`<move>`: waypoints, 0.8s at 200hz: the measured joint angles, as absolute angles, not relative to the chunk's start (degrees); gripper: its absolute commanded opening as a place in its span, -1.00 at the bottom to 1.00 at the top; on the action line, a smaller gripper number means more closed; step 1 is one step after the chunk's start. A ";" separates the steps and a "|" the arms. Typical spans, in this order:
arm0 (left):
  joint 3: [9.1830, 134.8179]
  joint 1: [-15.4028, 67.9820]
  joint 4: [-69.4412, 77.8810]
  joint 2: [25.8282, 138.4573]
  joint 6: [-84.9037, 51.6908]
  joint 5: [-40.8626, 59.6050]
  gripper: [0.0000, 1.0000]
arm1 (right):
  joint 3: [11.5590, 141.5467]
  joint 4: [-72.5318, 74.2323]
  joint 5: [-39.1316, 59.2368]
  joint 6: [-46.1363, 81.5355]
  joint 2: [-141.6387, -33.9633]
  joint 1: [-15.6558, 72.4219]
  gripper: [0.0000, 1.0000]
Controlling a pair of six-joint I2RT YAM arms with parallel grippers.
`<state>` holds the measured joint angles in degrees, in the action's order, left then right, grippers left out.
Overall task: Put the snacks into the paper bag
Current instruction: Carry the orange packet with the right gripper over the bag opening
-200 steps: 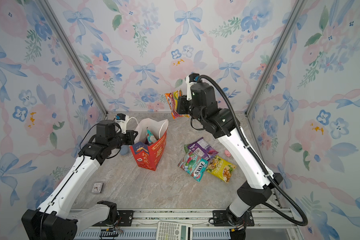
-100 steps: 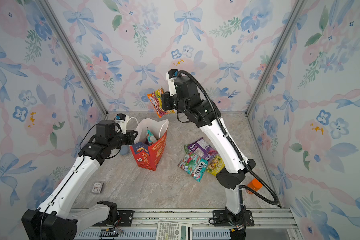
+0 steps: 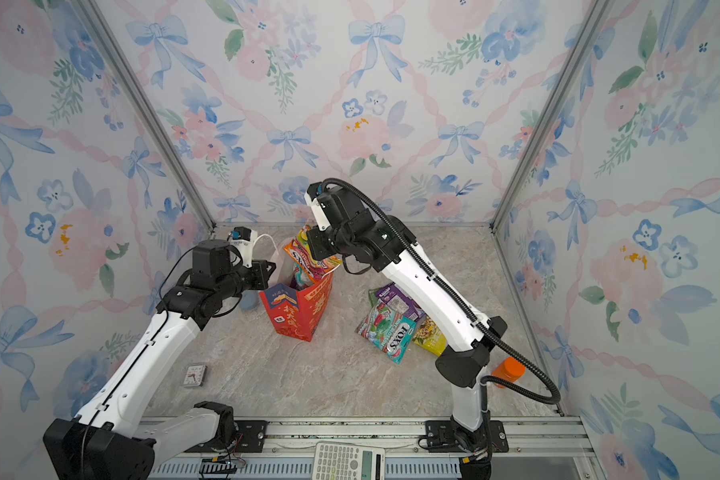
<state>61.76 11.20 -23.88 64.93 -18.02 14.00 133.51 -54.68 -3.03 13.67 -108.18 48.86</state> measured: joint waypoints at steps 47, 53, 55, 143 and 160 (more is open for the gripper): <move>61.76 11.20 -23.86 64.93 -18.02 14.02 -1.00 | 131.11 -55.05 -2.96 12.01 -105.32 49.50 -1.00; 61.76 11.20 -23.86 64.93 -18.02 14.02 -1.00 | 131.11 -55.16 -2.94 11.66 -105.23 49.67 -1.00; 61.76 11.22 -23.86 64.93 -18.02 14.02 -1.00 | 131.11 -55.20 -2.94 11.55 -105.23 49.76 -1.00; 61.78 11.20 -23.79 64.93 -18.02 14.00 -1.00 | 131.68 -59.53 -0.75 8.60 -106.52 52.77 -1.00; 61.78 11.20 -23.70 64.93 -18.02 14.02 -1.00 | 132.29 -60.27 0.32 8.27 -107.57 53.08 -1.00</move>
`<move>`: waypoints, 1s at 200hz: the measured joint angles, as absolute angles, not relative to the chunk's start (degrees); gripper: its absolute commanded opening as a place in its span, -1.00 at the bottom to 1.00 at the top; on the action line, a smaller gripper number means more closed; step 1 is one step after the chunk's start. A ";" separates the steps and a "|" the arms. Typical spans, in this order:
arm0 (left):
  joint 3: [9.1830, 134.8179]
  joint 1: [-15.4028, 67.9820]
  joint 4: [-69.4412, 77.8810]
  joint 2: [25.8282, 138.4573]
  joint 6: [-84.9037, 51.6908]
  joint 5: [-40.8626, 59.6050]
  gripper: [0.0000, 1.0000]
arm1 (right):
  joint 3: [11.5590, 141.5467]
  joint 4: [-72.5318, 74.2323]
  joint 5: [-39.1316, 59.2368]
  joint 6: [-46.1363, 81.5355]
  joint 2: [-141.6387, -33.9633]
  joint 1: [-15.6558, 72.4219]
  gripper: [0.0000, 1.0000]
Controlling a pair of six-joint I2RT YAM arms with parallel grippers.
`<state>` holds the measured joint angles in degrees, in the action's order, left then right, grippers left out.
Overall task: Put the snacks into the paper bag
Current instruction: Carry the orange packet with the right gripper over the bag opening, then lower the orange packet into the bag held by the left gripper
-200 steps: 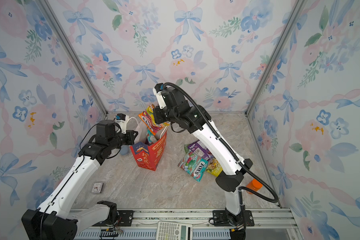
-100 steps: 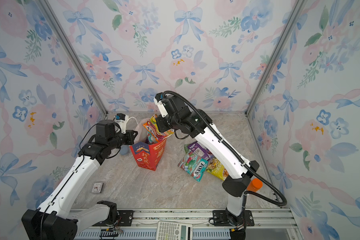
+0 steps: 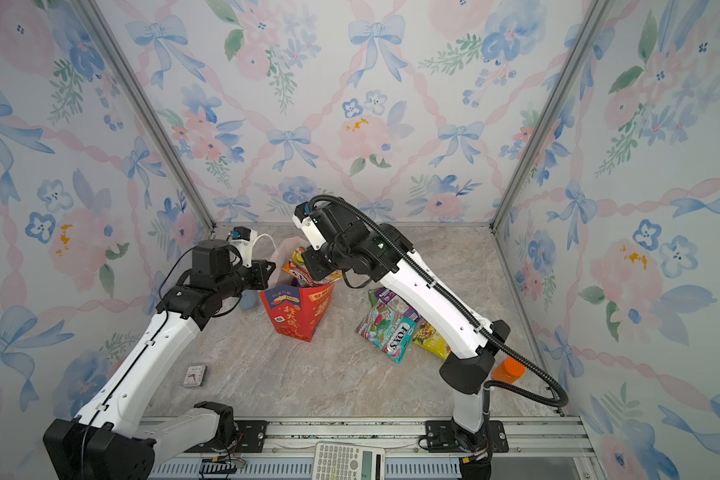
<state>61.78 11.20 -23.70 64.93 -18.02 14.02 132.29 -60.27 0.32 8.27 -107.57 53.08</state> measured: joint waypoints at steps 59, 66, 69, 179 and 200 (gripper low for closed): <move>61.78 11.18 -23.70 64.93 -18.02 14.00 -1.00 | 136.66 -63.16 4.80 7.22 -112.44 53.95 -1.00; 61.76 11.16 -23.73 64.93 -18.02 14.00 -1.00 | 137.34 -63.46 5.26 7.20 -113.19 54.06 -1.00; 61.78 11.16 -23.70 64.93 -18.02 14.00 -1.00 | 137.60 -63.51 5.45 7.18 -113.45 54.08 -1.00; 61.76 10.76 -23.83 64.93 -18.02 13.98 -1.00 | 145.14 -66.72 10.11 7.42 -121.32 55.29 0.06; 61.76 10.68 -23.83 64.93 -18.02 13.98 -1.00 | 148.20 -67.42 9.58 7.22 -122.08 55.33 0.33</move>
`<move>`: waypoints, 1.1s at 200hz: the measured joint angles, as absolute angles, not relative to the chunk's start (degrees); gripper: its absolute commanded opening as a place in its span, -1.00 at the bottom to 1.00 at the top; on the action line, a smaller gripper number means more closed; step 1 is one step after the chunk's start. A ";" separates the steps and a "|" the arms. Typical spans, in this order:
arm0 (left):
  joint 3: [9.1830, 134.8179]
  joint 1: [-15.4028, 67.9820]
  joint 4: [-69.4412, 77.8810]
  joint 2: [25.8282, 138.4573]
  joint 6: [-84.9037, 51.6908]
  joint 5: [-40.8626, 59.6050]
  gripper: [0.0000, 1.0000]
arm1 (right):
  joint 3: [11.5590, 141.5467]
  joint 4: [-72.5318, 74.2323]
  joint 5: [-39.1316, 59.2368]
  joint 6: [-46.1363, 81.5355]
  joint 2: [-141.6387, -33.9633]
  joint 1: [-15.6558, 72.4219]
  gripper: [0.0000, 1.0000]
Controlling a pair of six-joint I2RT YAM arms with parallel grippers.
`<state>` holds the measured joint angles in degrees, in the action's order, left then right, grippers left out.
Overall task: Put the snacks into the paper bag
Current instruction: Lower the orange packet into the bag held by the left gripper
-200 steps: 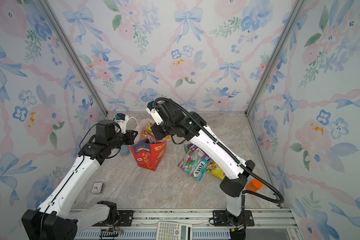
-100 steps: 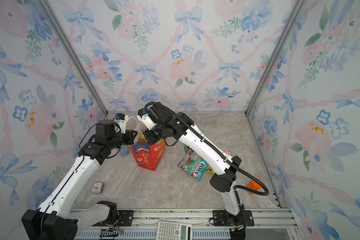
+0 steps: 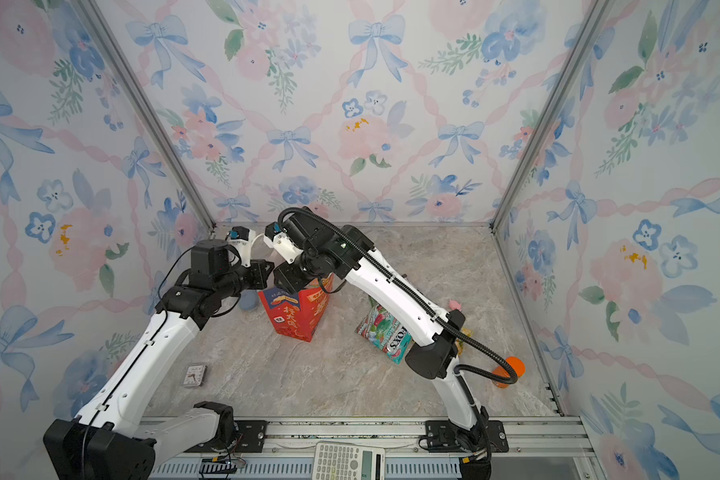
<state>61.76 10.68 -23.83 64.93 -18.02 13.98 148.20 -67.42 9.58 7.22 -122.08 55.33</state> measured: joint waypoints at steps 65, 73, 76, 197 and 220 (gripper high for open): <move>61.76 10.46 -23.86 64.93 -18.02 14.00 -1.00 | 148.66 -64.49 7.01 8.32 -117.69 53.91 0.21; 61.76 10.46 -23.86 64.93 -18.02 14.00 -1.00 | 148.66 -64.45 6.87 8.32 -117.23 53.87 0.17; 61.76 10.46 -23.86 64.93 -18.02 14.00 -1.00 | 148.66 -64.49 6.85 8.40 -117.08 53.84 0.16; 61.76 10.35 -23.86 64.93 -18.02 13.98 -1.00 | 137.05 -65.76 -0.10 6.50 -116.25 57.47 -0.30; 61.76 10.28 -23.88 64.93 -18.02 14.00 -1.00 | 137.05 -65.32 -0.95 6.44 -116.25 57.36 -0.48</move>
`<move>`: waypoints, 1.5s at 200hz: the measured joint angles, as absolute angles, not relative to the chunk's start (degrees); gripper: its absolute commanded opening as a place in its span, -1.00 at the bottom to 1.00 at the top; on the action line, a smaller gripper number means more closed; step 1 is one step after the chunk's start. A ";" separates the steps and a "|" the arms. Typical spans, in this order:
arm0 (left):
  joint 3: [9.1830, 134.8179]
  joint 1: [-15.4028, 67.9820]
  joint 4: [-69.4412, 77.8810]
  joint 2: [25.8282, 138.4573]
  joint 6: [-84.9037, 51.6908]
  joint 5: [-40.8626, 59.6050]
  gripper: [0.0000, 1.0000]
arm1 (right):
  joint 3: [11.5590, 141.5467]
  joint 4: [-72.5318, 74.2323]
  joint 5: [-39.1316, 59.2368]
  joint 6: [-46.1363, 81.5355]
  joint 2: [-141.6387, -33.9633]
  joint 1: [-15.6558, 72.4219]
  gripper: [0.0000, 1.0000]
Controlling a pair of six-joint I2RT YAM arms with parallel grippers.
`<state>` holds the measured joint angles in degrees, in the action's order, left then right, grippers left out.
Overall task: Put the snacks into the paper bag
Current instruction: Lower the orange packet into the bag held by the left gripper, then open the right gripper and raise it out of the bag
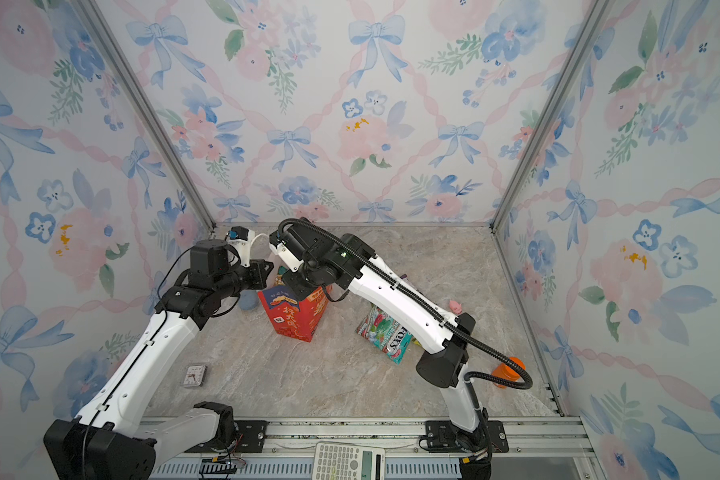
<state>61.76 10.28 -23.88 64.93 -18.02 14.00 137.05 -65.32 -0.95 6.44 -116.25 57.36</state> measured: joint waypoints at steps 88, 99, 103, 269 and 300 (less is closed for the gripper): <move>61.76 10.02 -23.97 64.90 -18.02 14.00 -1.00 | 137.67 -63.20 0.62 7.07 -119.50 56.40 -0.81; 61.76 10.02 -24.01 64.90 -18.02 14.00 -1.00 | 137.91 -63.16 0.97 7.29 -120.36 56.23 -0.82; 61.76 10.02 -24.05 64.90 -18.02 14.00 -1.00 | 138.04 -63.18 1.10 7.27 -120.73 56.16 -0.83; 61.76 9.72 -24.23 64.64 -18.02 14.00 -1.00 | 144.07 -63.42 6.13 9.93 -127.87 52.77 -0.31; 61.76 9.72 -24.23 64.64 -18.02 14.04 -1.00 | 148.77 -64.20 6.31 10.04 -127.70 52.21 0.09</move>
